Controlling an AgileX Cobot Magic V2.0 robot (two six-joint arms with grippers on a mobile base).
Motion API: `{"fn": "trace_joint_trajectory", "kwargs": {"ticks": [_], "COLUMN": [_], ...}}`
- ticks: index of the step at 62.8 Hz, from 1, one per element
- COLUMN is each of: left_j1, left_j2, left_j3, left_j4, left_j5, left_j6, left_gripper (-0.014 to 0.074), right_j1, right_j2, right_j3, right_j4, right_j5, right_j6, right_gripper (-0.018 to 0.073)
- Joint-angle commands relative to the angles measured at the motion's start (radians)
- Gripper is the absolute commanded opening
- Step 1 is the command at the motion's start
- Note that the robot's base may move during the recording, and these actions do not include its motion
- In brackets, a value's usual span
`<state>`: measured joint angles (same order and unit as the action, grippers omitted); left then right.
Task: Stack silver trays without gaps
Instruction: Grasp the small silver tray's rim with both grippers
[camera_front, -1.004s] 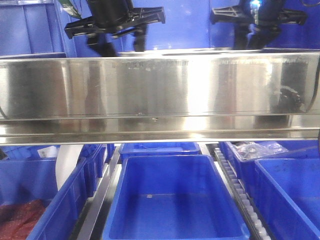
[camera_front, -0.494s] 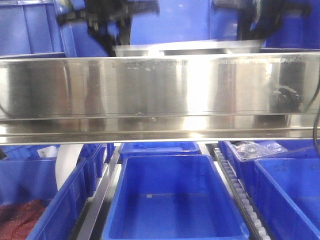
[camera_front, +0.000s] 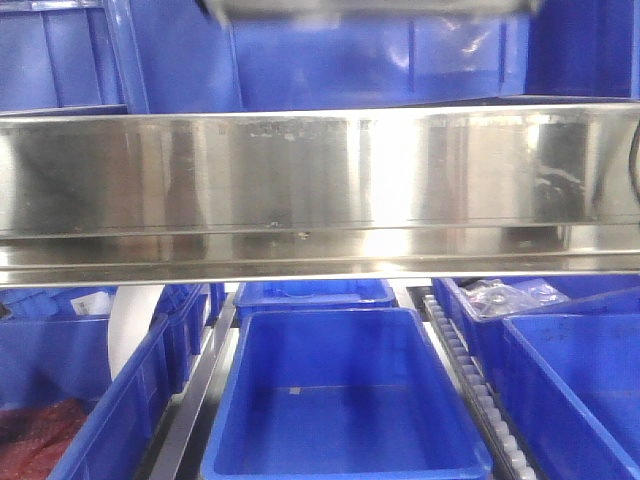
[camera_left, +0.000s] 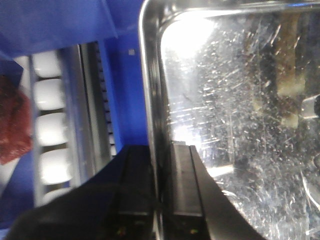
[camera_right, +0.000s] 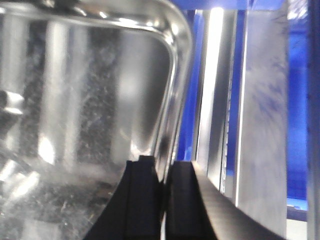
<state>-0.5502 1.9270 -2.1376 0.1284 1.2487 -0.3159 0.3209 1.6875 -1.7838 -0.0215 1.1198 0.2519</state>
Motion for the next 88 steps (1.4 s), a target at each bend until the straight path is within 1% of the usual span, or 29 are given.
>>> {"fn": "trace_joint_trajectory", "kwargs": {"ticks": [1,15,27,41,46,61,70,77,88], "left_j1": [-0.005,-0.005,-0.005,-0.005,-0.005,-0.005,-0.005,-0.005,-0.005], "left_j2": [-0.090,-0.169,-0.259,-0.366,-0.397,-0.467,-0.475,-0.475,-0.473], "left_j3": [-0.011,0.076,0.187,0.296,0.329,0.400,0.412,0.421,0.430], "left_j4": [0.043,0.050,0.064,0.067,0.055,-0.013,-0.013,-0.010,-0.005], "left_j5": [0.062,0.062,0.063,0.063,0.063,0.063,0.063,0.063,0.063], "left_j6": [0.038,0.062,0.062,0.062,0.060,0.060,0.060,0.060,0.060], "left_gripper": [-0.0041,-0.0041,-0.0041,-0.0041,-0.0041,-0.0041,-0.0041,-0.0041,-0.0041], "right_j1": [0.038,0.116,0.182,0.226,0.237,0.238,0.239,0.239,0.239], "right_j2": [-0.078,-0.107,-0.123,-0.137,-0.145,-0.181,-0.194,-0.197,-0.197], "right_j3": [-0.028,-0.028,-0.028,-0.028,-0.028,-0.027,-0.023,0.020,0.102], "right_j4": [-0.054,-0.066,-0.141,-0.143,-0.143,-0.137,-0.135,-0.135,-0.135], "right_j5": [-0.022,-0.003,0.025,0.046,0.053,0.106,0.132,0.137,0.080], "right_j6": [0.010,0.064,0.105,0.126,0.132,0.134,0.134,0.134,0.134], "right_gripper": [0.0058,0.0058,0.0058,0.0058,0.0058,0.0058,0.0058,0.0058,0.0061]}}
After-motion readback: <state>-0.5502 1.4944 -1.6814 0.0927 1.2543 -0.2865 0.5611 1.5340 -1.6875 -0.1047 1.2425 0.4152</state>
